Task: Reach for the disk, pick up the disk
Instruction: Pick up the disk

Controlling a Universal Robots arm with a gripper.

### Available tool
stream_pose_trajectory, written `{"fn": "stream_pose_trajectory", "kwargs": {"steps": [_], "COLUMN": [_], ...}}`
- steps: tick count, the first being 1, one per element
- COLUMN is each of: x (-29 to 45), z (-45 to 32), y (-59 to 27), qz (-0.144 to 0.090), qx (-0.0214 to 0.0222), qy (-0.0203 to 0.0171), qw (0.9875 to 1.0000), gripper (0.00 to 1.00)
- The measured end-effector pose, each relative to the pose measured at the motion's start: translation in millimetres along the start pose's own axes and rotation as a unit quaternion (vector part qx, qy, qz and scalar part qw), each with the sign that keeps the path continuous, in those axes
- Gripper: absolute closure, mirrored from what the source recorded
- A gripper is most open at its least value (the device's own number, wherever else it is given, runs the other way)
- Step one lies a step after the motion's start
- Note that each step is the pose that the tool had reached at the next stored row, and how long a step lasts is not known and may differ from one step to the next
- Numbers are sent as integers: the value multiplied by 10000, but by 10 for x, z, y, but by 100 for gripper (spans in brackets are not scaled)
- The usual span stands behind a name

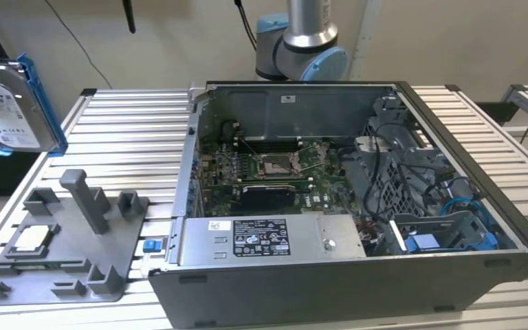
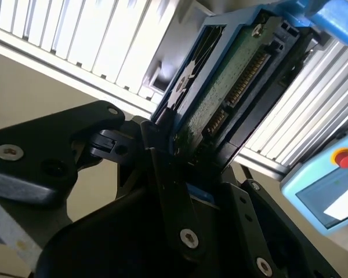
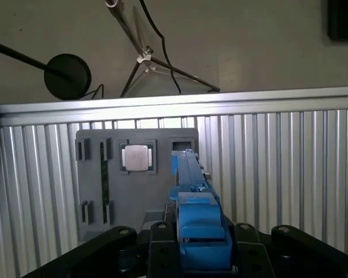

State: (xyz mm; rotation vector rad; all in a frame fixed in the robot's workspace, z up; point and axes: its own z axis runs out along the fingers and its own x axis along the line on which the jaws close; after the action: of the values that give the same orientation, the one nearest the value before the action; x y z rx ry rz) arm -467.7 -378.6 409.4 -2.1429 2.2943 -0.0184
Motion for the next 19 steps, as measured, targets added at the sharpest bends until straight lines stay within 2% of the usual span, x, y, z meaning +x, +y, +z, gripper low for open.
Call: {"fn": "stream_pose_trajectory", "kwargs": {"steps": [19], "x": [1], "z": [-217], "y": [-2], "qz": [-23], "qx": [0], "qy": [0], "qw": [10000], "gripper": [100]}}
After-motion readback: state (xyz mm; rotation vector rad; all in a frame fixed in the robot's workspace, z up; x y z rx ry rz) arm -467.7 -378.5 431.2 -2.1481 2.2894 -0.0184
